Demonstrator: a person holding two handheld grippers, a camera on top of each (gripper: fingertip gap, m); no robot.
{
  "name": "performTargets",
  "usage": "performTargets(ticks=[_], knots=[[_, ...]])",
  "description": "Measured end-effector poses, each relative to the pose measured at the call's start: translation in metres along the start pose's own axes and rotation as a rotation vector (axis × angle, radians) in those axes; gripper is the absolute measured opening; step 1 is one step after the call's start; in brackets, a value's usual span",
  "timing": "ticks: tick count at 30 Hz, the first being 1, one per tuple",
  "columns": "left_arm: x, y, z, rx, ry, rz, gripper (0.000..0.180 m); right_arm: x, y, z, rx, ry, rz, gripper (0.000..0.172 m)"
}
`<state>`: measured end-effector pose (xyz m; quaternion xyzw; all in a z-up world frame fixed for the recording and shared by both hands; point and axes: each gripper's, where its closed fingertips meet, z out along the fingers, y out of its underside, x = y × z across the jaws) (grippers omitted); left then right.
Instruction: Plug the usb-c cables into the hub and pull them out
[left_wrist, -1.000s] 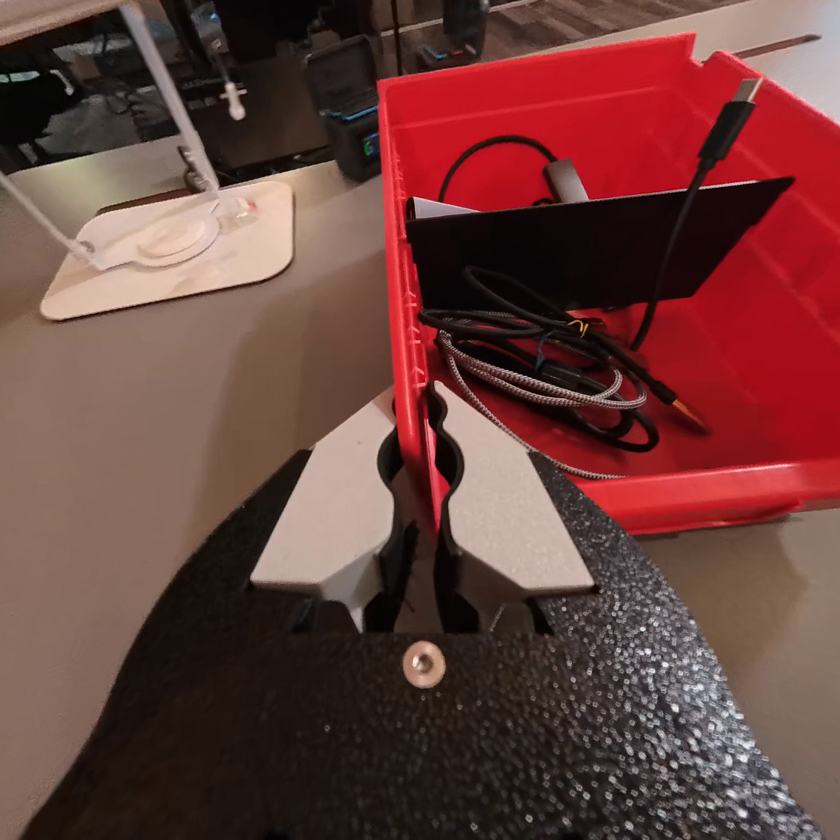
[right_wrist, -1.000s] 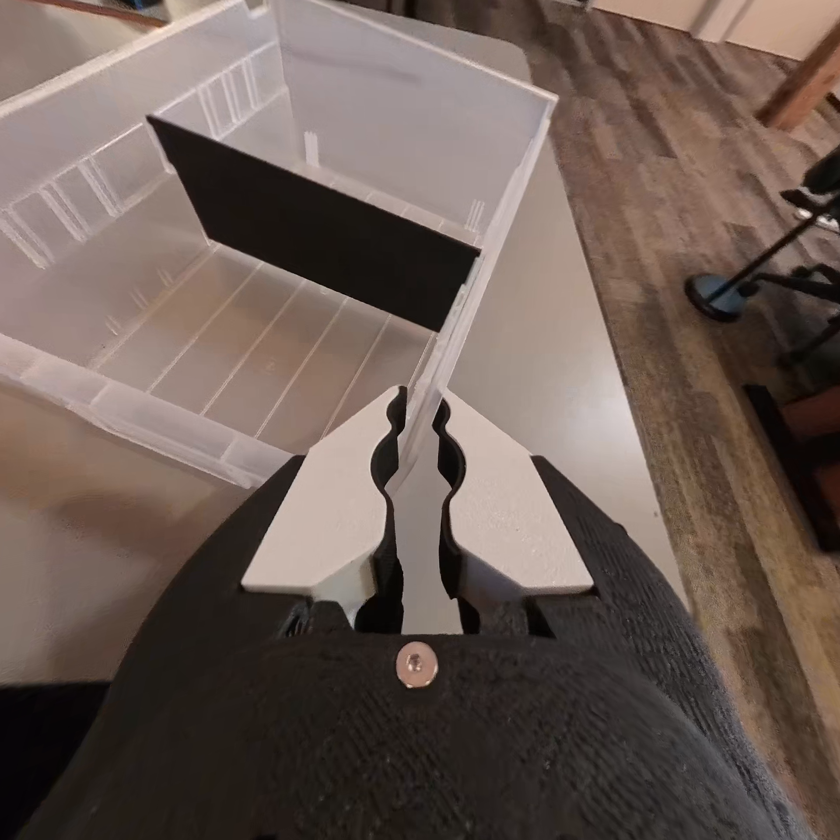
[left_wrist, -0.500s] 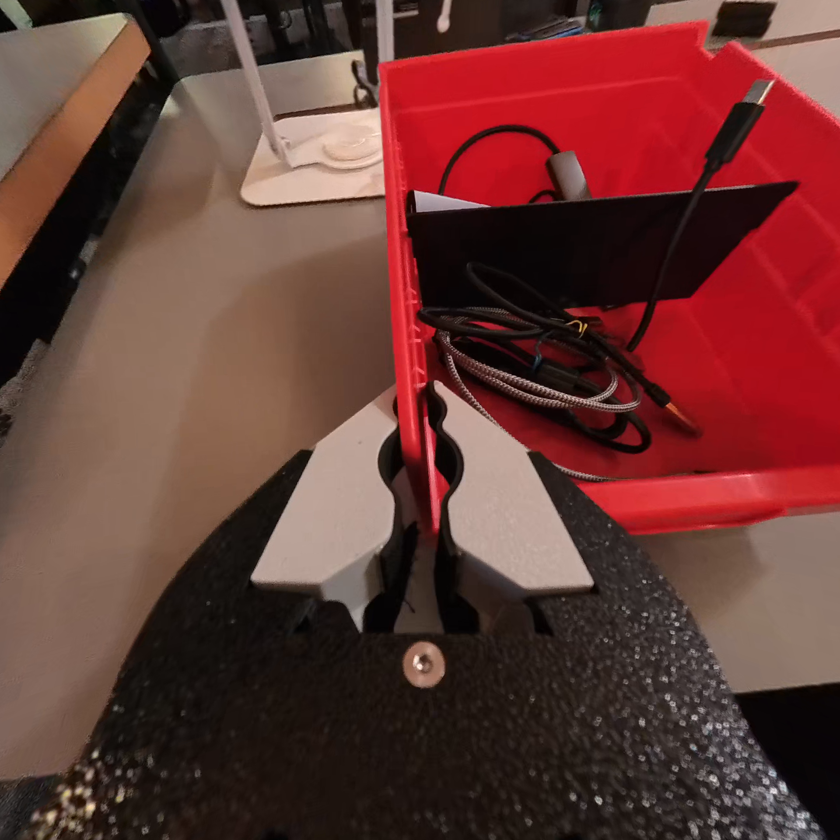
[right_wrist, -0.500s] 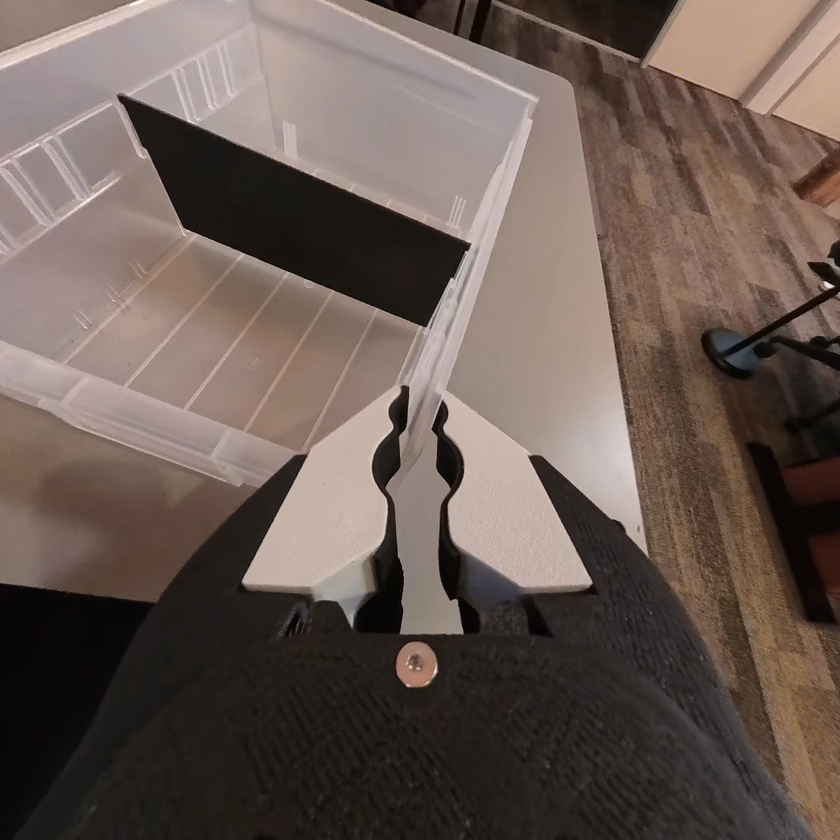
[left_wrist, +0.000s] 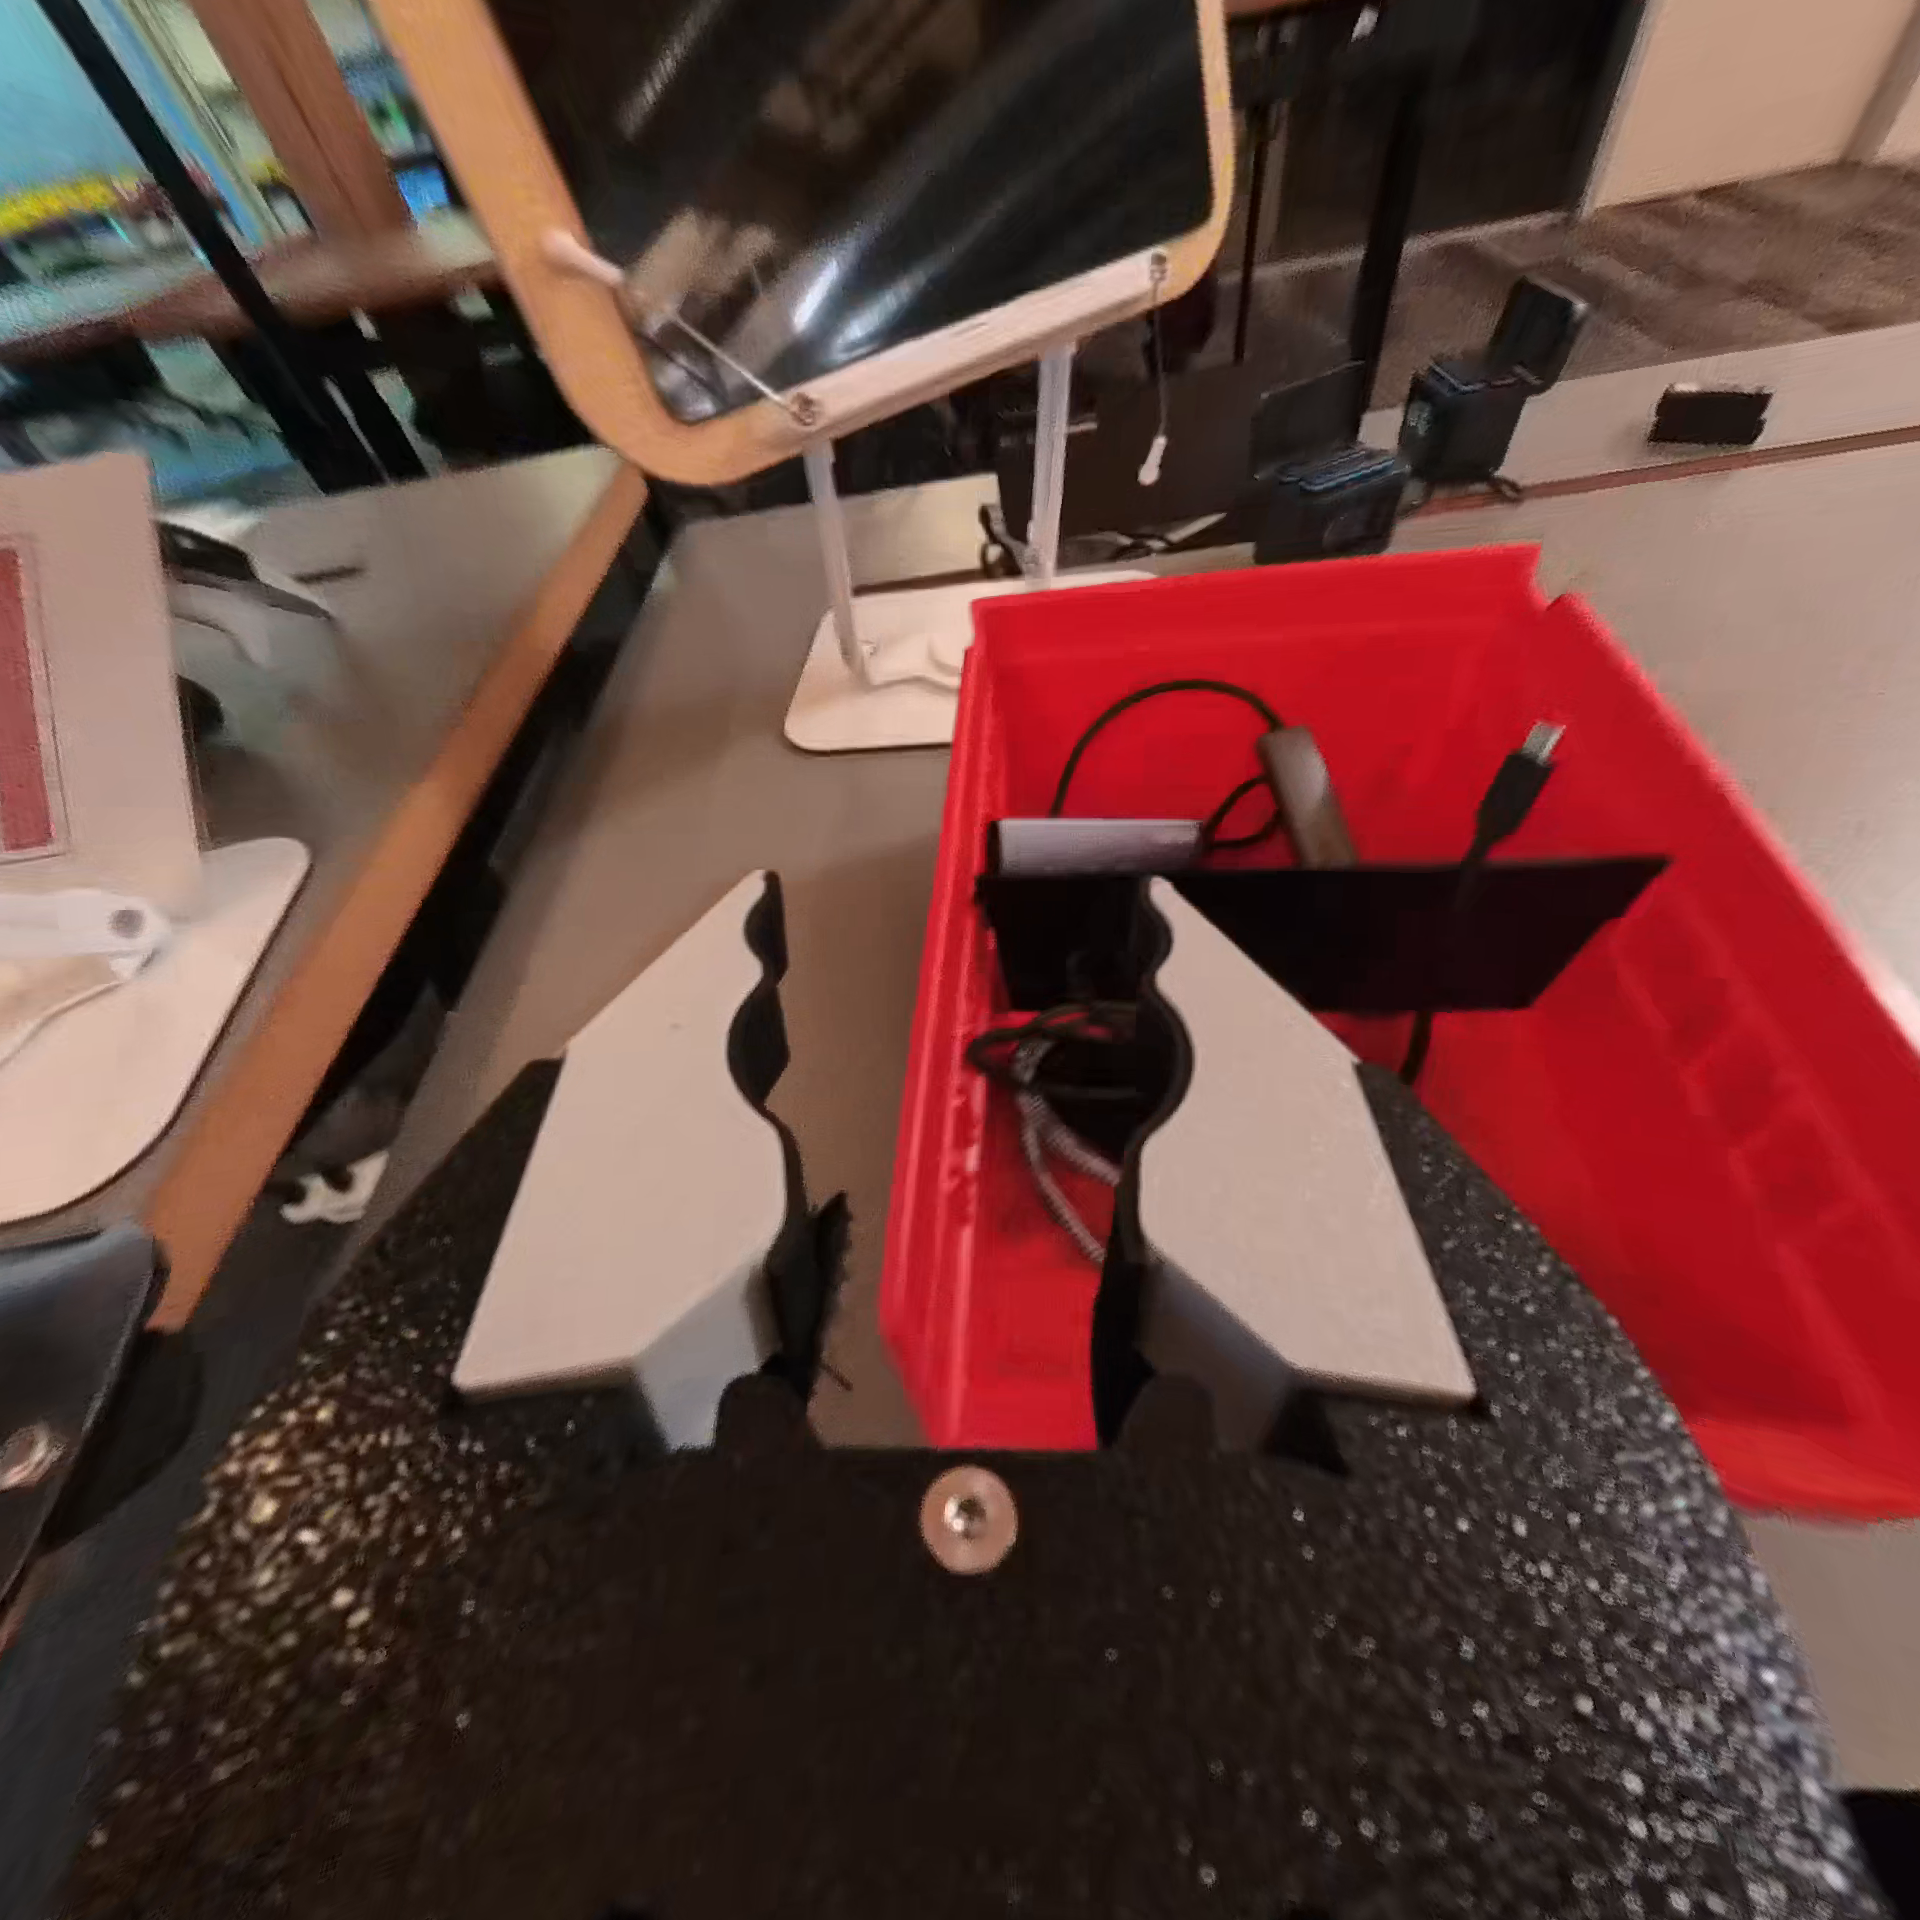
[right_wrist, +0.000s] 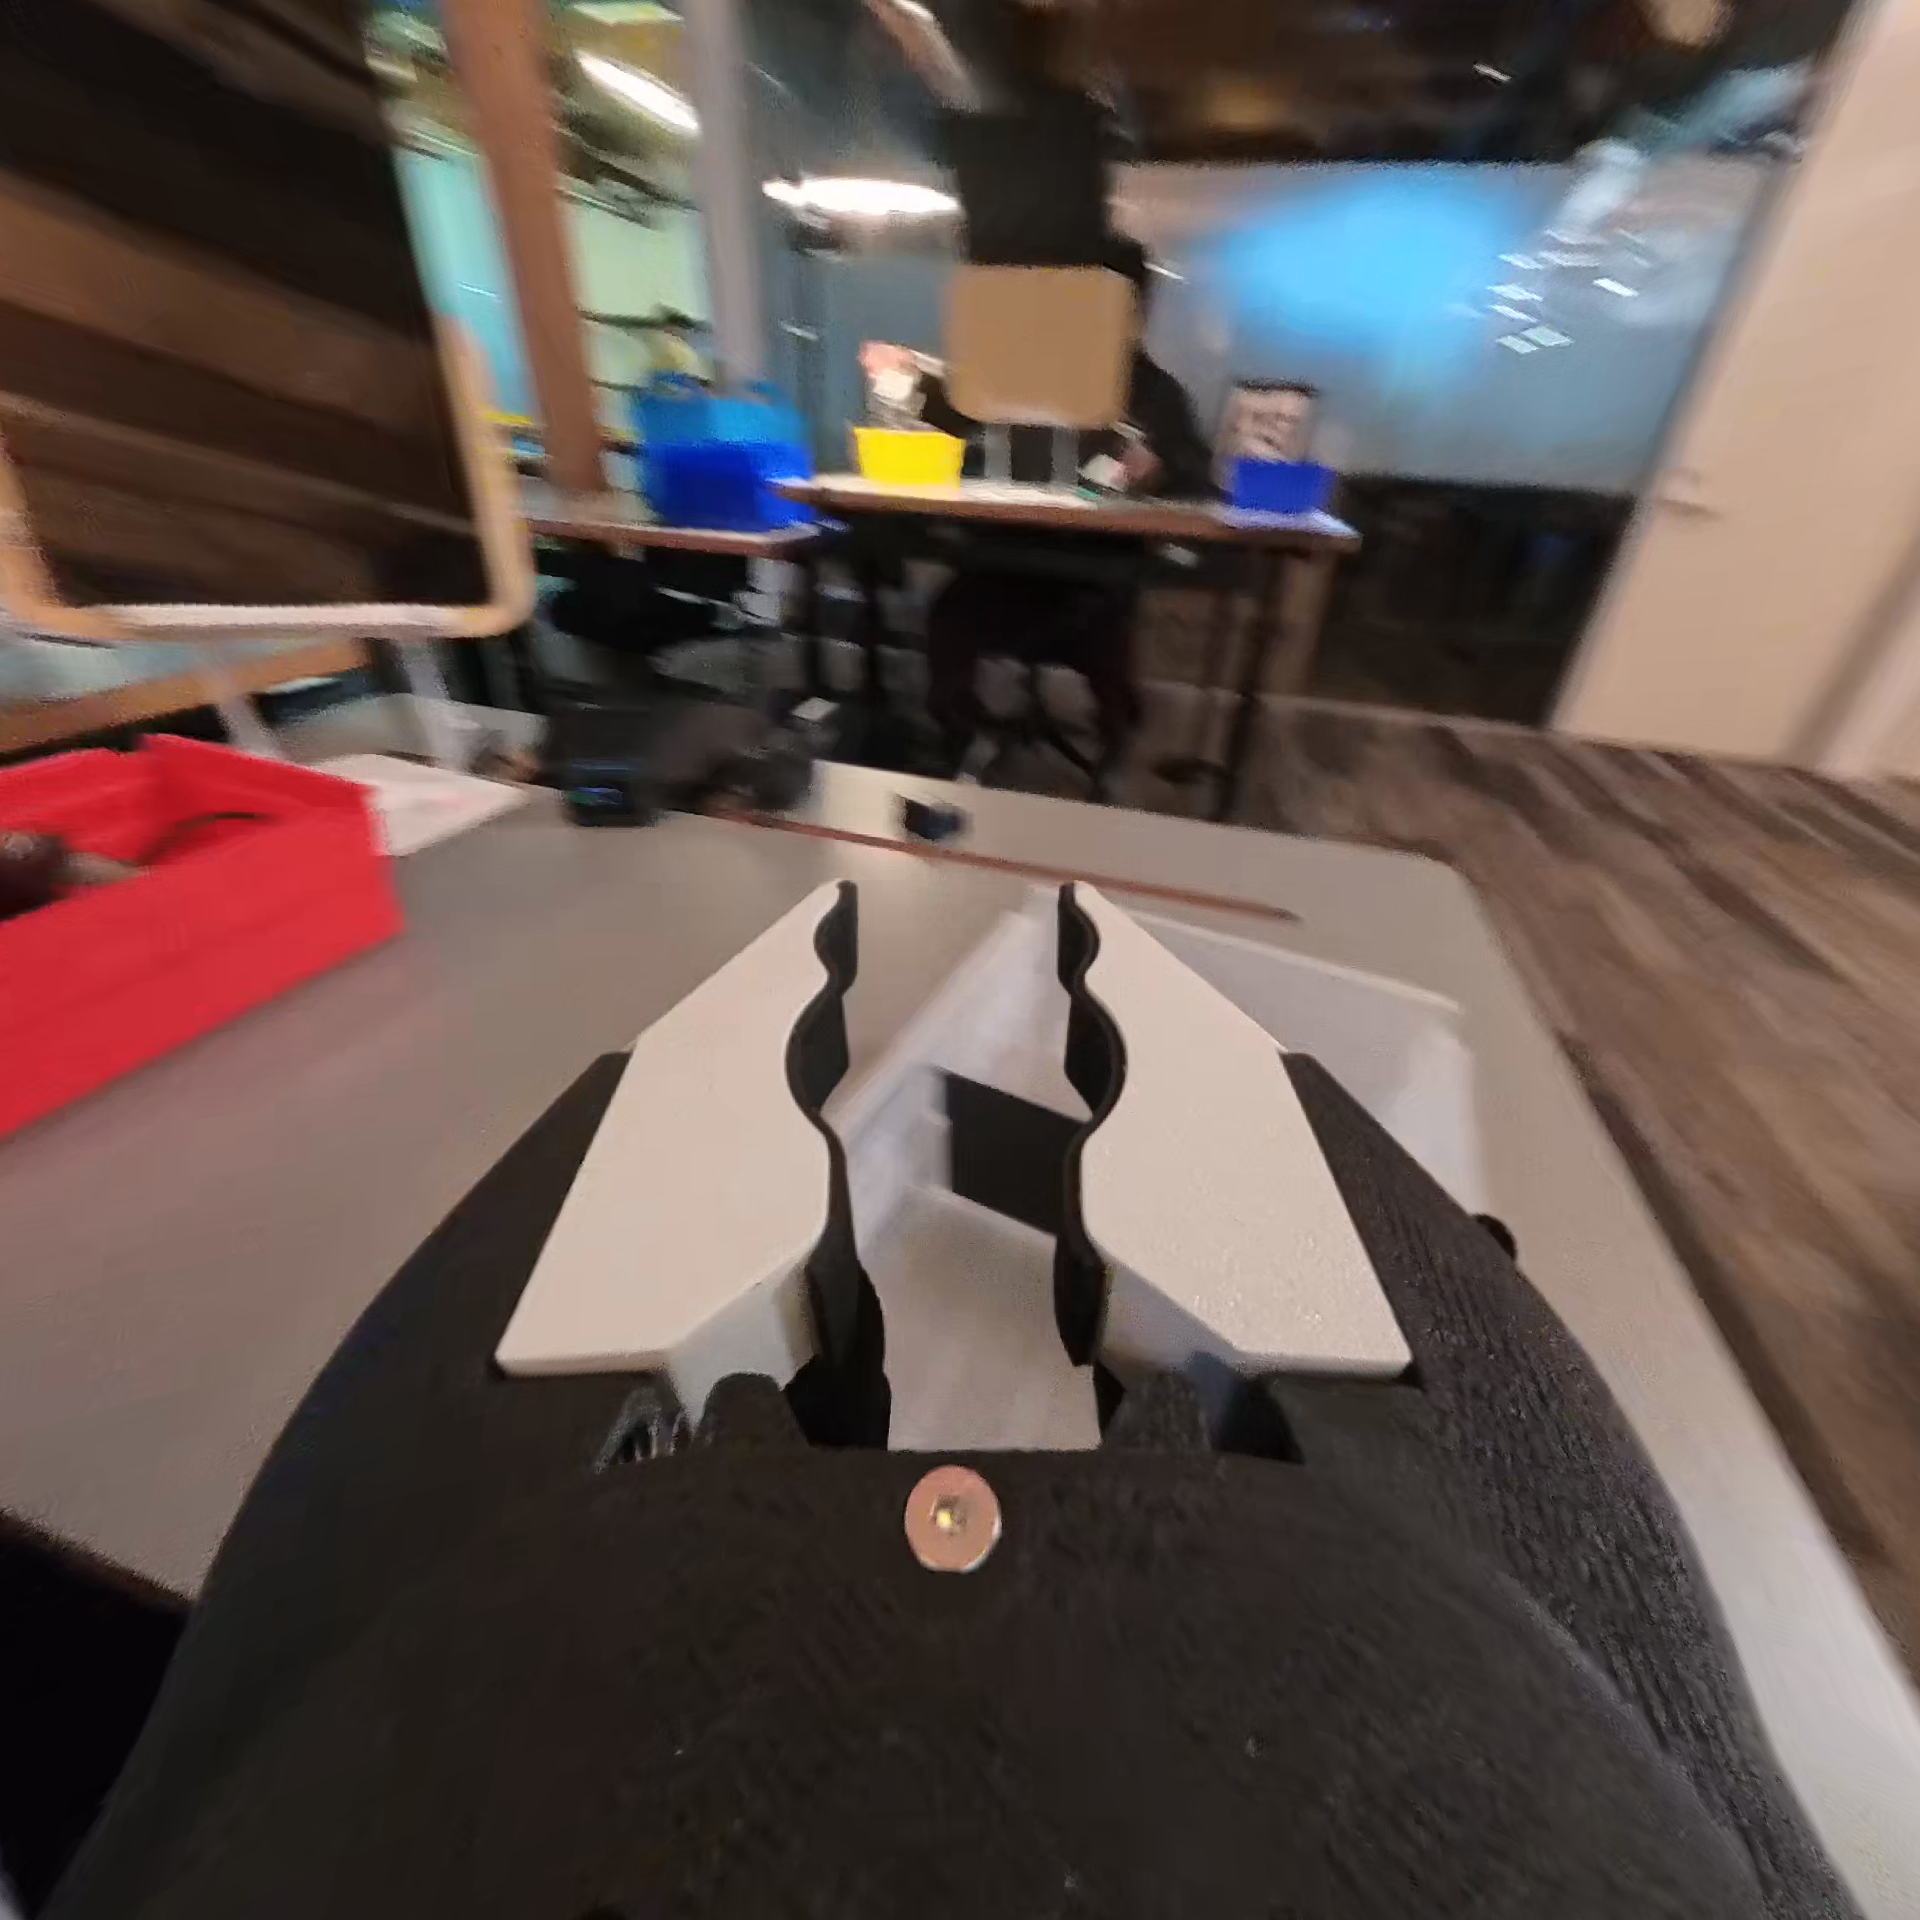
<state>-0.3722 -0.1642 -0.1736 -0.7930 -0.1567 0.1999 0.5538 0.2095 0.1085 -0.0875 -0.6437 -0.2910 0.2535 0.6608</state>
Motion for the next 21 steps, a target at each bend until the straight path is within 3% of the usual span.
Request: performTargets(ticks=[1,4,8,11,15,18,21], knots=[[0.01,-0.008,0.008,-0.053,0.042,-0.019,0.065,-0.029,-0.005,0.014,0.022,-0.072,-0.018,0.037],[0.074,-0.04,0.039,-0.113,0.345,-0.014,0.061,-0.113,0.003,0.056,0.038,-0.297,-0.092,0.041],[0.107,-0.027,0.104,-0.36,0.387,0.053,0.056,-0.173,0.045,0.109,0.105,-0.379,-0.225,0.042],[0.13,0.0,0.139,-0.568,0.441,0.042,0.056,-0.183,0.084,0.137,0.133,-0.352,-0.242,0.042],[0.135,0.025,0.165,-0.723,0.401,0.076,0.056,-0.175,0.125,0.145,0.131,-0.311,-0.129,0.041],[0.138,0.038,0.172,-0.795,0.391,0.059,0.057,-0.164,0.115,0.142,0.176,-0.281,-0.11,0.041],[0.135,0.05,0.178,-0.83,0.367,0.07,0.047,-0.16,0.122,0.147,0.14,-0.279,-0.081,0.041]])
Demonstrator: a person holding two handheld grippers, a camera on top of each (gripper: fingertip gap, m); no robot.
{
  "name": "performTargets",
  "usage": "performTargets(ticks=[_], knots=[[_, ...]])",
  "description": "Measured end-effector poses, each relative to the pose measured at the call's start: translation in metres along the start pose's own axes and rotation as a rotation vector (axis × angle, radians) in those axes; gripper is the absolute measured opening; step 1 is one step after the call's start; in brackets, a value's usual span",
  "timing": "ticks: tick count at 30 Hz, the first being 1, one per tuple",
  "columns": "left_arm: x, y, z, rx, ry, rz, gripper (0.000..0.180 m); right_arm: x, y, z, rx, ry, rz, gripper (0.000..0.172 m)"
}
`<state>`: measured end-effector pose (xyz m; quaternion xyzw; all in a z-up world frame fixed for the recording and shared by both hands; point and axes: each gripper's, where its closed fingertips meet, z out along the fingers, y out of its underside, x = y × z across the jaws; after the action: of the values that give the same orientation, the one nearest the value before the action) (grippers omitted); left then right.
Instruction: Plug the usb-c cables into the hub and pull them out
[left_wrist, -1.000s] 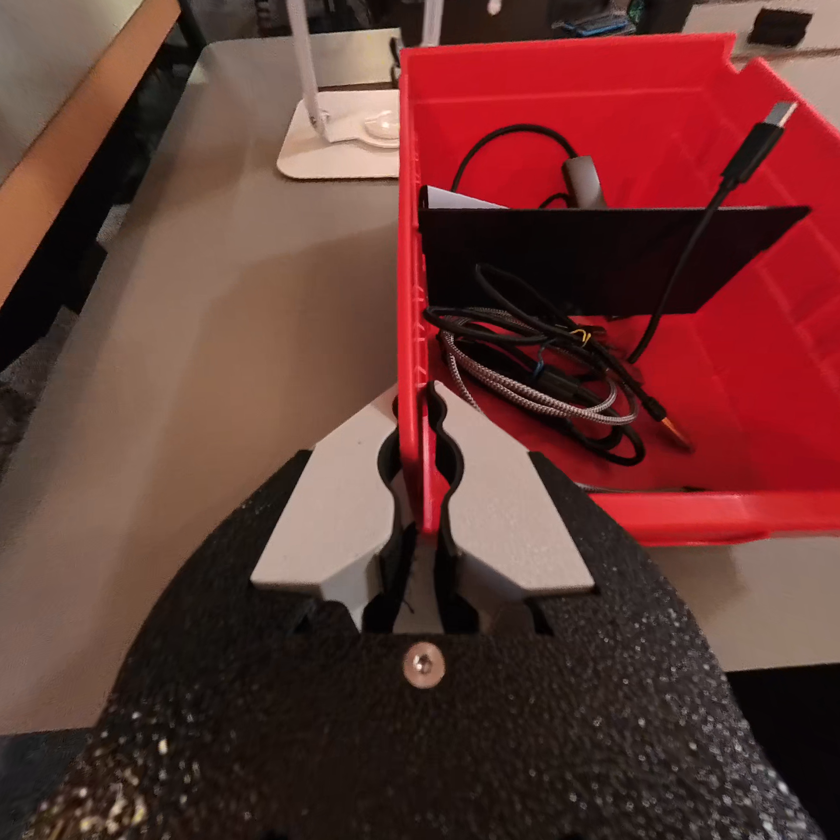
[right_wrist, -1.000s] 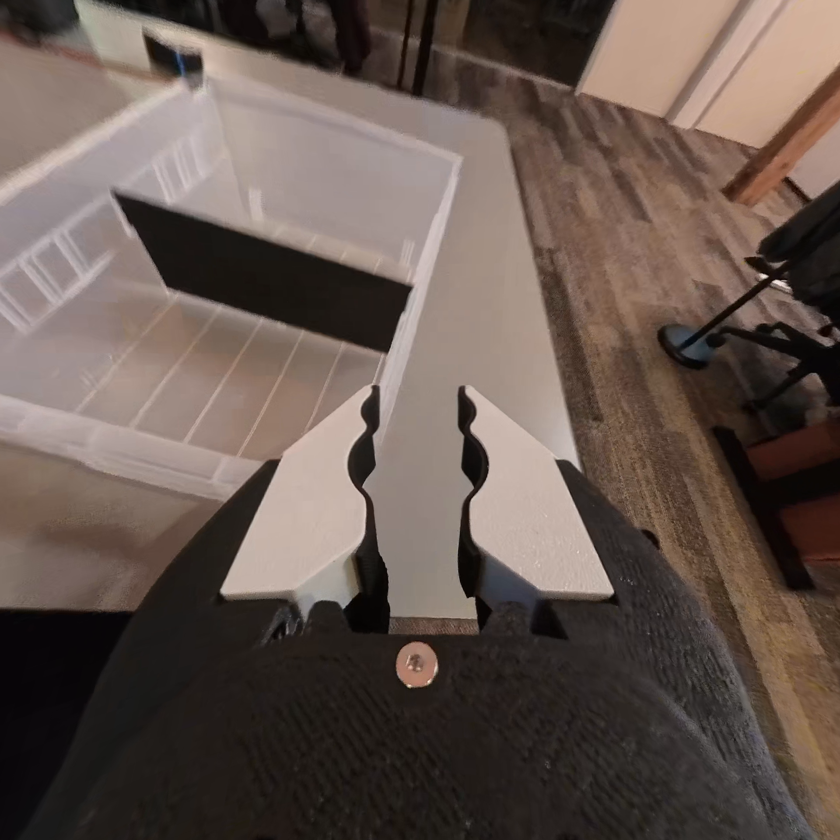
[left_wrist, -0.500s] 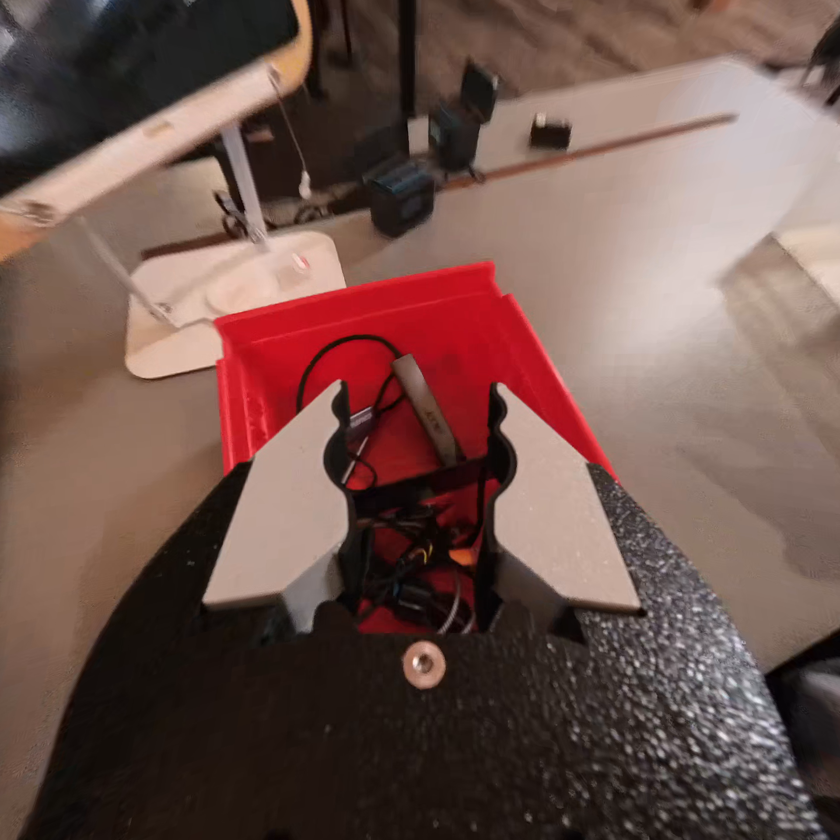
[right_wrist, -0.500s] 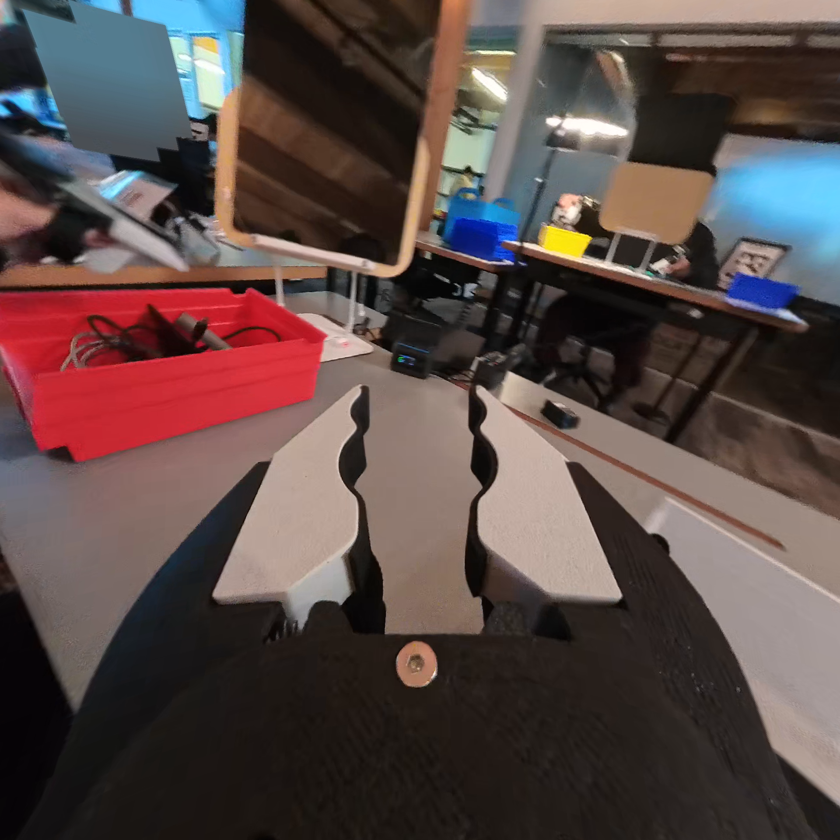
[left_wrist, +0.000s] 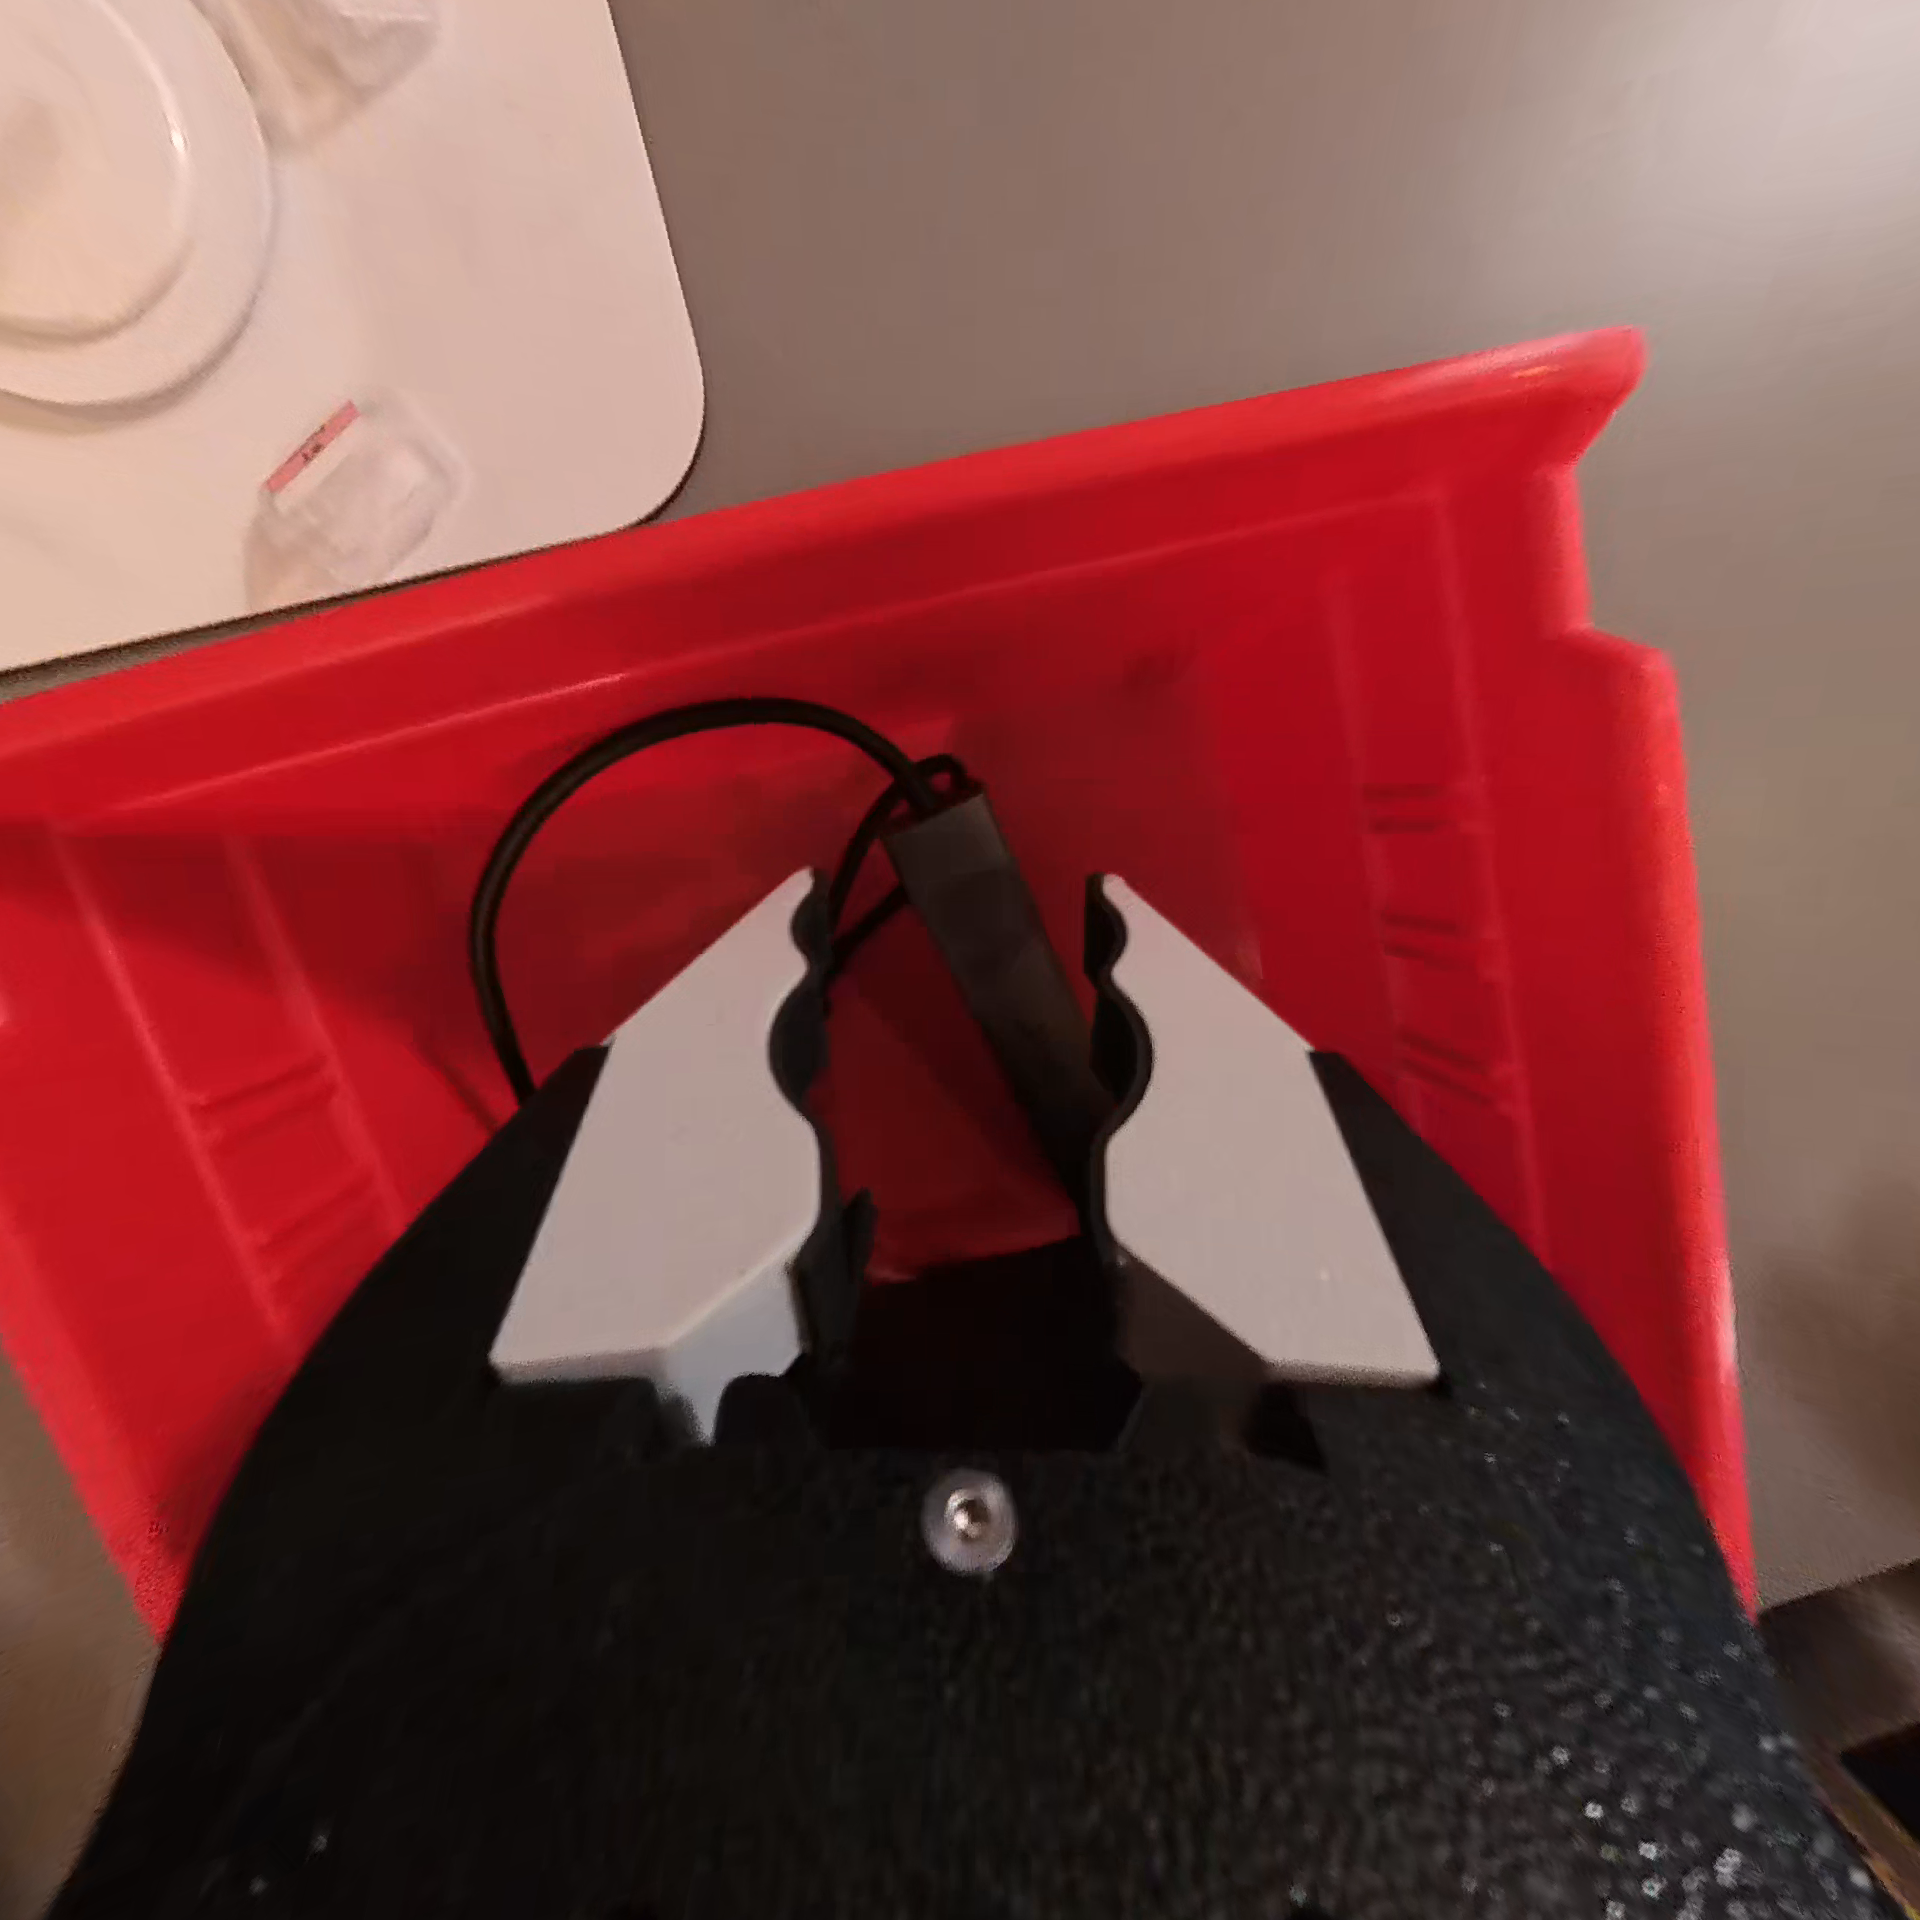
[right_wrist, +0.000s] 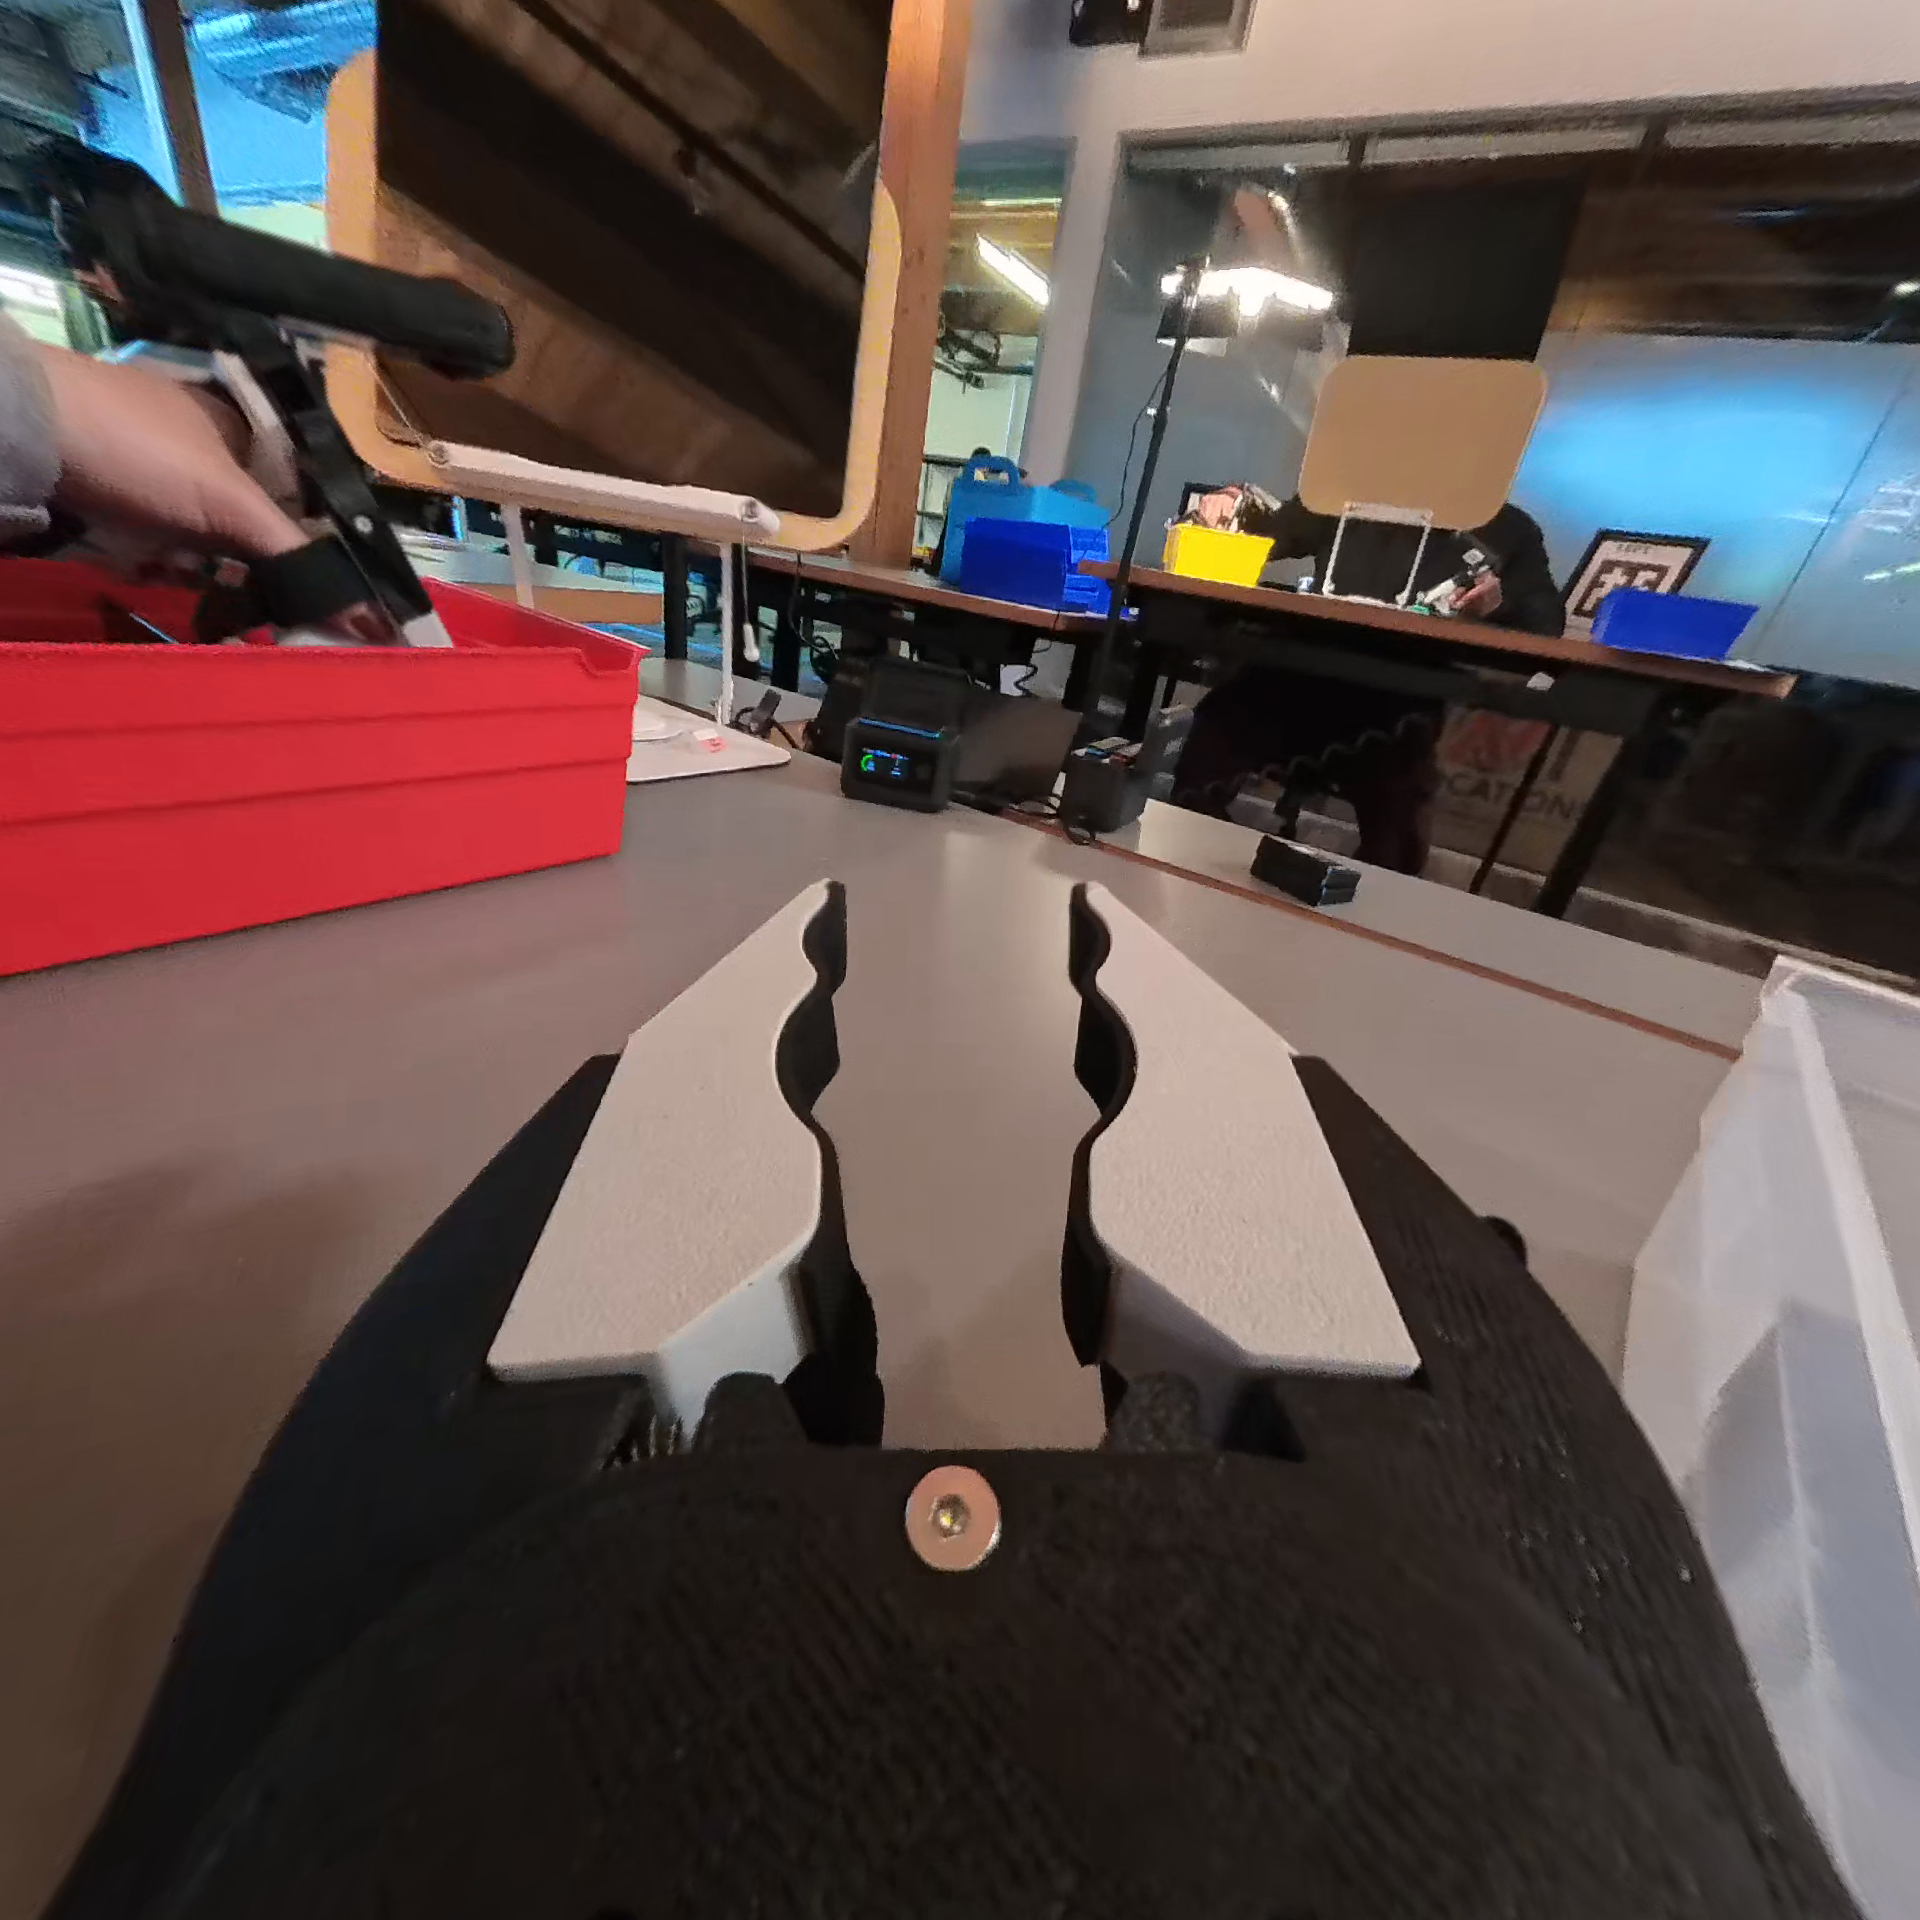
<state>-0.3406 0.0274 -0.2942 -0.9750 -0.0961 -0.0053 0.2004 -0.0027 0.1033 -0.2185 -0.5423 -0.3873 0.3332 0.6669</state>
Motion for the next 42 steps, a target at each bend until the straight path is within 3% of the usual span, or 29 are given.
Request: performTargets(ticks=[3,7,15,18,21,26,32,38,42], knots=[[0.002,0.005,0.008,-0.014,0.04,-0.004,0.027,-0.002,0.0,0.001,0.004,-0.009,-0.008,0.041],[0.008,-0.001,-0.004,0.055,0.074,0.022,0.024,-0.004,0.001,0.003,-0.002,-0.017,-0.023,0.04],[0.024,-0.048,-0.112,0.44,0.005,0.14,0.02,0.004,0.001,0.004,0.002,0.002,0.021,0.039],[0.06,-0.07,-0.157,0.585,0.046,0.235,0.02,0.006,0.001,0.004,0.004,0.013,0.02,0.039],[0.118,-0.079,-0.171,0.572,0.167,0.372,0.02,0.007,0.0,0.003,0.005,0.03,-0.004,0.038],[0.207,-0.057,-0.121,0.293,0.37,0.568,0.02,0.009,-0.004,-0.002,0.03,0.056,-0.03,0.037],[0.253,-0.024,-0.029,-0.003,0.371,0.695,0.02,0.012,-0.004,-0.003,0.031,0.069,-0.034,0.037],[0.259,-0.02,0.019,-0.074,0.351,0.687,0.02,0.011,-0.004,-0.004,0.031,0.066,-0.04,0.036],[0.265,-0.02,0.025,-0.062,0.438,0.597,0.027,0.011,-0.005,-0.004,0.032,0.063,-0.031,0.036]])
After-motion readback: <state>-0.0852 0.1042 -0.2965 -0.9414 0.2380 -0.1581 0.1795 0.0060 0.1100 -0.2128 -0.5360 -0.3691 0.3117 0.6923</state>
